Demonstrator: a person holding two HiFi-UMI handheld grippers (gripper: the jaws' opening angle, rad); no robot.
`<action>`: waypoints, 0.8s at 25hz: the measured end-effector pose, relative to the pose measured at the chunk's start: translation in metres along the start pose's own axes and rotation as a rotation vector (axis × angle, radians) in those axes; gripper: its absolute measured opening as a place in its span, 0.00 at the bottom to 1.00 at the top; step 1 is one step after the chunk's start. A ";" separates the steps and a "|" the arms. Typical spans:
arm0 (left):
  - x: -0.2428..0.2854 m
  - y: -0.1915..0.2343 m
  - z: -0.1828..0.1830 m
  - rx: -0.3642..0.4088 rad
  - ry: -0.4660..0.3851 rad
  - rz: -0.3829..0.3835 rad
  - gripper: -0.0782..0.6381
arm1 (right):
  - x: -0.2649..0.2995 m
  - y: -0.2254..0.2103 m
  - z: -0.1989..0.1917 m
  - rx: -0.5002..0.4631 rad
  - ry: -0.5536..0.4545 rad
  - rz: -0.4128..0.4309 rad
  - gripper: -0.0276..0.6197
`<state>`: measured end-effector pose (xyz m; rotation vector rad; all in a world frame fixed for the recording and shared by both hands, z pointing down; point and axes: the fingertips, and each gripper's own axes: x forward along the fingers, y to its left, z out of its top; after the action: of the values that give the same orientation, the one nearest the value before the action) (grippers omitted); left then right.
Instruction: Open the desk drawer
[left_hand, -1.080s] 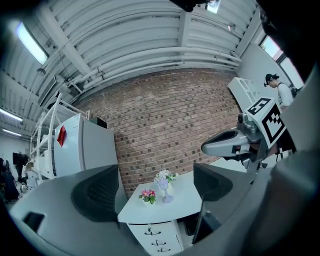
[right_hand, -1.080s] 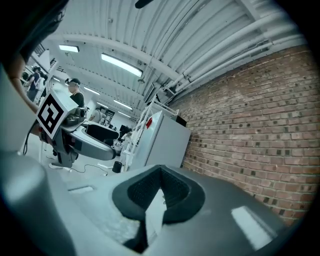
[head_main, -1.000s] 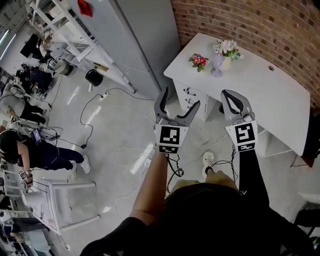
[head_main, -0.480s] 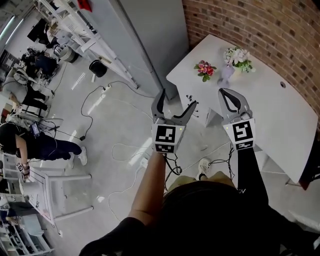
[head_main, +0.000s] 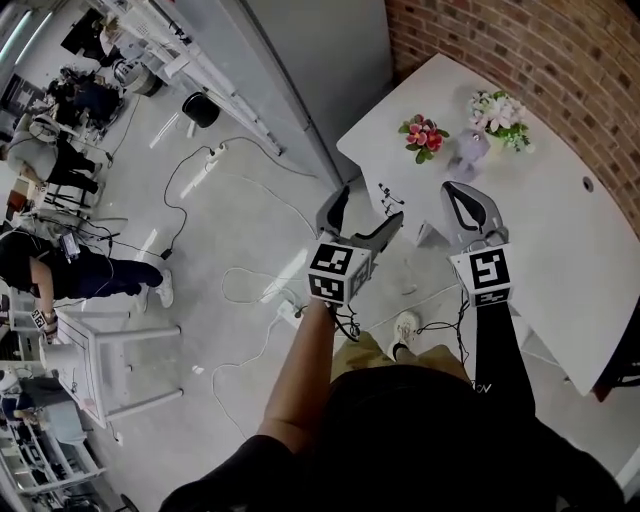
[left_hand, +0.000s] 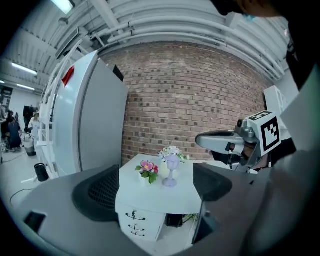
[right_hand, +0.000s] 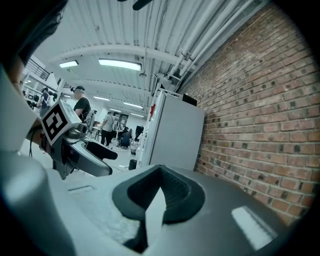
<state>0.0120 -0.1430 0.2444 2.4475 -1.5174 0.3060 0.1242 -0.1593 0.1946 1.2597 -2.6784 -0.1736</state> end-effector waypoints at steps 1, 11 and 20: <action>0.004 0.000 -0.006 -0.013 0.017 -0.012 0.76 | 0.002 0.001 -0.005 0.009 0.009 0.005 0.04; 0.049 0.030 -0.080 -0.269 0.114 -0.098 0.76 | 0.030 0.016 -0.056 0.069 0.100 0.040 0.04; 0.107 0.078 -0.164 -0.429 0.198 -0.153 0.76 | 0.066 0.039 -0.130 0.141 0.250 -0.018 0.04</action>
<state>-0.0190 -0.2152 0.4395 2.1084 -1.1640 0.1661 0.0803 -0.1897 0.3356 1.2522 -2.5012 0.1632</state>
